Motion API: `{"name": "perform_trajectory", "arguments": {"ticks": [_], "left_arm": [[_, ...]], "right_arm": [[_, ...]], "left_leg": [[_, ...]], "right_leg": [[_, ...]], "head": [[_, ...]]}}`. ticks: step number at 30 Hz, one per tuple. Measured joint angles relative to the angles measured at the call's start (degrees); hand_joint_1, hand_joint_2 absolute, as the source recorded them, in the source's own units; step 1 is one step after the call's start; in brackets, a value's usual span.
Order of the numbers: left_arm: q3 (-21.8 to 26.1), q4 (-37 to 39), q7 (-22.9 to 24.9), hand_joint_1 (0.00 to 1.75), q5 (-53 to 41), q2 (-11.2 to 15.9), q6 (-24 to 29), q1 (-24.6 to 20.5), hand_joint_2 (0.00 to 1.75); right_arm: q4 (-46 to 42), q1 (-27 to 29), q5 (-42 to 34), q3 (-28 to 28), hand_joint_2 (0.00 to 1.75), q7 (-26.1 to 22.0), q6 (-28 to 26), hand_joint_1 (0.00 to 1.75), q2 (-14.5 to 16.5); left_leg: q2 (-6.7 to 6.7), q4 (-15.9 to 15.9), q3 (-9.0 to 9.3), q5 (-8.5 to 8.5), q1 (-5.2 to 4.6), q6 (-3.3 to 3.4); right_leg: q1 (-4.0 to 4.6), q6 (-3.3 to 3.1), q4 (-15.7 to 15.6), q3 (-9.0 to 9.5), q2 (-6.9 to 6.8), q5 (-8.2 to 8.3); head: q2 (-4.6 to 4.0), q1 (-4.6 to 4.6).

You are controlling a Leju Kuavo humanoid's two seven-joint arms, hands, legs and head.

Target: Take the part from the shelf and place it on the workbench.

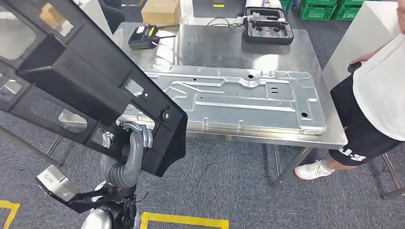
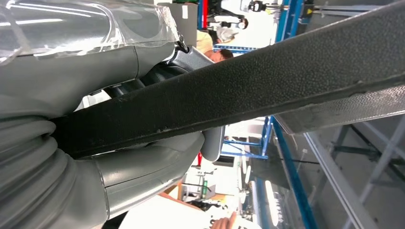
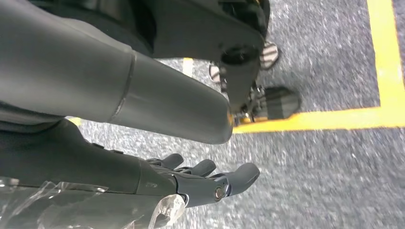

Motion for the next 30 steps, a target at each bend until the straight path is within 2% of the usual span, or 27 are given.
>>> {"name": "perform_trajectory", "arguments": {"ticks": [1,2,4,5,6,7,9,10,11,13,15,16,17,19,20,21,22,23,25,26,27,30], "left_arm": [[-0.01,0.13,-0.05,1.75,0.03,-0.04,-0.02,-0.07,1.75],[-0.01,0.24,-0.13,1.75,0.05,-0.07,-0.06,-0.13,1.75],[-0.05,0.51,-0.28,1.75,0.05,-0.1,-0.13,-0.15,1.75],[-0.08,0.68,-0.32,1.75,0.05,-0.1,-0.14,-0.13,1.75],[-0.1,0.85,-0.34,1.75,0.05,-0.1,-0.14,-0.12,1.75],[-0.12,1.0,-0.35,1.75,0.05,-0.11,-0.1,-0.11,1.75],[-0.15,1.15,-0.38,1.75,0.04,-0.11,-0.01,-0.13,1.75],[-0.17,1.18,-0.41,1.75,0.04,-0.12,0.05,-0.15,1.75],[-0.19,1.21,-0.43,1.75,0.03,-0.13,0.09,-0.16,1.75],[-0.22,1.28,-0.46,1.75,0.04,-0.15,0.13,-0.16,1.75],[-0.22,1.31,-0.47,1.75,0.03,-0.19,0.13,-0.17,1.75],[-0.22,1.31,-0.49,1.75,-0.03,-0.22,0.13,-0.2,1.75],[-0.22,1.31,-0.5,1.75,-0.09,-0.26,0.15,-0.21,1.75],[-0.22,1.32,-0.45,1.75,-0.28,-0.28,0.19,-0.18,1.75],[-0.22,1.32,-0.39,1.75,-0.42,-0.28,0.2,-0.16,1.75],[-0.22,1.32,-0.28,1.75,-0.61,-0.28,0.2,-0.15,1.75],[-0.22,1.32,-0.18,1.75,-0.85,-0.28,0.2,-0.17,1.75],[-0.22,1.32,-0.07,1.75,-1.09,-0.28,0.19,-0.21,1.75],[-0.22,1.32,0.08,1.75,-1.47,-0.28,0.19,-0.39,1.75],[-0.22,1.32,0.13,1.75,-1.62,-0.29,0.19,-0.52,1.75],[-0.23,1.32,0.21,1.75,-1.76,-0.29,0.19,-0.67,1.75],[-0.27,1.32,0.51,1.75,-2.03,-0.37,0.17,-1.03,1.75]], "right_arm": [[0.0,-0.01,0.02,0.0,0.0,-0.13,-0.01,0.0,-0.09],[0.0,-0.02,0.05,0.0,0.0,-0.19,-0.02,0.0,-0.15],[0.0,-0.01,0.15,0.0,0.0,-0.26,-0.03,0.0,-0.26],[0.0,-0.01,0.21,0.0,0.0,-0.26,-0.03,0.0,-0.27],[0.0,0.0,0.26,0.0,0.0,-0.26,-0.03,0.0,-0.27],[0.0,0.0,0.3,0.0,0.0,-0.22,-0.02,0.0,-0.27],[0.0,0.04,0.38,0.0,0.0,-0.16,-0.02,0.0,-0.26],[0.0,0.02,0.41,0.0,0.0,-0.11,-0.02,0.0,-0.26],[0.0,-0.01,0.45,0.0,0.0,-0.09,-0.02,0.0,-0.26],[0.0,-0.09,0.5,0.0,0.0,-0.04,-0.02,0.0,-0.28],[0.0,-0.14,0.53,0.01,0.0,0.01,-0.02,0.0,-0.32],[0.0,-0.15,0.57,0.01,0.0,0.04,-0.02,0.0,-0.33],[0.0,-0.14,0.67,0.02,0.0,0.07,-0.02,0.0,-0.34],[0.0,-0.05,0.91,0.04,0.0,0.08,-0.01,0.0,-0.33],[0.0,0.01,1.0,0.05,0.0,0.06,0.0,0.0,-0.32],[0.0,0.06,1.05,0.06,0.0,0.02,0.0,0.0,-0.31],[0.0,0.1,1.08,0.07,0.0,-0.02,0.0,0.0,-0.31],[0.0,0.14,1.1,0.07,0.0,-0.05,0.0,0.0,-0.31],[0.0,0.14,1.15,0.07,0.0,-0.07,0.0,0.0,-0.33],[0.0,0.09,1.16,0.07,0.0,-0.07,0.0,0.0,-0.34],[0.0,0.04,1.17,0.07,0.0,-0.05,0.0,0.0,-0.34],[0.0,-0.02,1.18,0.07,0.0,-0.01,0.0,0.0,-0.26]], "left_leg": [[-0.01,1.55,-0.69,-0.89,0.1,-0.35],[-0.02,4.47,-2.12,-2.27,0.28,-0.71],[-0.03,12.99,-6.69,-5.34,0.67,-1.32],[-0.03,16.45,-8.92,-6.04,0.86,-1.51],[-0.03,17.86,-10.22,-5.63,1.0,-1.62],[-0.03,16.75,-10.29,-4.02,1.11,-1.66],[-0.03,8.81,-7.57,1.08,1.25,-1.51],[-0.05,4.77,-5.96,2.86,1.14,-1.39],[-0.1,2.06,-4.84,3.8,1.03,-1.25],[-0.23,0.6,-4.15,3.64,0.74,-0.88],[-0.29,0.34,-3.87,3.66,0.8,-0.23],[-0.27,0.17,-3.62,3.64,0.85,0.18],[-0.22,0.01,-3.32,3.59,0.93,0.56],[-0.13,-0.02,-2.99,3.28,0.82,1.17],[-0.13,-0.02,-2.89,3.14,0.72,1.35],[-0.17,-0.02,-2.76,3.0,0.61,1.51],[-0.25,-0.02,-2.55,2.84,0.56,1.58],[-0.34,-0.01,-2.25,2.66,0.53,1.57],[-0.47,0.05,-1.63,2.15,0.38,1.26],[-0.49,0.08,-1.45,1.91,0.25,1.02],[-0.48,0.11,-1.36,1.71,0.13,0.77],[-0.43,0.31,-1.36,1.18,0.23,-0.03]], "right_leg": [[-0.13,-0.33,-0.1,0.18,-0.02,-0.09],[-0.26,-0.63,-0.17,0.36,-0.04,-0.2],[-0.26,-0.99,-0.16,0.6,0.02,-0.51],[-0.27,-1.06,-0.16,0.77,0.1,-0.69],[-0.29,-1.05,-0.16,1.02,0.21,-0.91],[-0.33,-0.97,-0.16,1.4,0.34,-1.17],[-0.42,-0.6,-0.2,2.32,0.57,-1.79],[-0.36,-0.32,-0.21,2.66,0.67,-2.09],[-0.3,-0.03,-0.26,2.82,0.75,-2.3],[-0.18,0.58,-0.47,2.9,0.83,-2.5],[-0.32,1.2,-0.39,3.03,0.71,-2.82],[-0.4,1.45,0.7,2.68,0.57,-3.5],[-0.42,1.63,3.12,1.61,0.43,-4.73],[-0.42,1.8,11.35,-2.73,0.27,-8.09],[-0.41,1.85,15.2,-5.04,0.26,-9.18],[-0.42,1.87,17.32,-6.58,0.25,-9.24],[-0.42,1.84,16.93,-6.89,0.24,-8.09],[-0.42,1.77,14.21,-6.0,0.23,-5.97],[-0.31,1.48,5.58,-2.36,0.13,-1.53],[-0.22,1.27,2.31,-0.94,0.09,-0.3],[-0.12,1.05,0.47,-0.16,0.06,0.14],[-0.05,0.29,-0.28,0.14,0.1,-0.04]], "head": [[0.01,-0.09],[0.01,-0.17],[0.02,-0.3],[0.02,-0.3],[0.02,-0.3],[0.02,-0.31],[0.02,-0.31],[0.02,-0.31],[0.02,-0.31],[0.02,-0.29],[0.02,-0.27],[0.02,-0.22],[0.02,-0.15],[0.02,-0.02],[0.02,0.01],[0.02,0.02],[0.02,0.04],[0.02,0.06],[0.02,0.08],[0.02,0.08],[0.02,0.07],[0.02,0.06]]}}
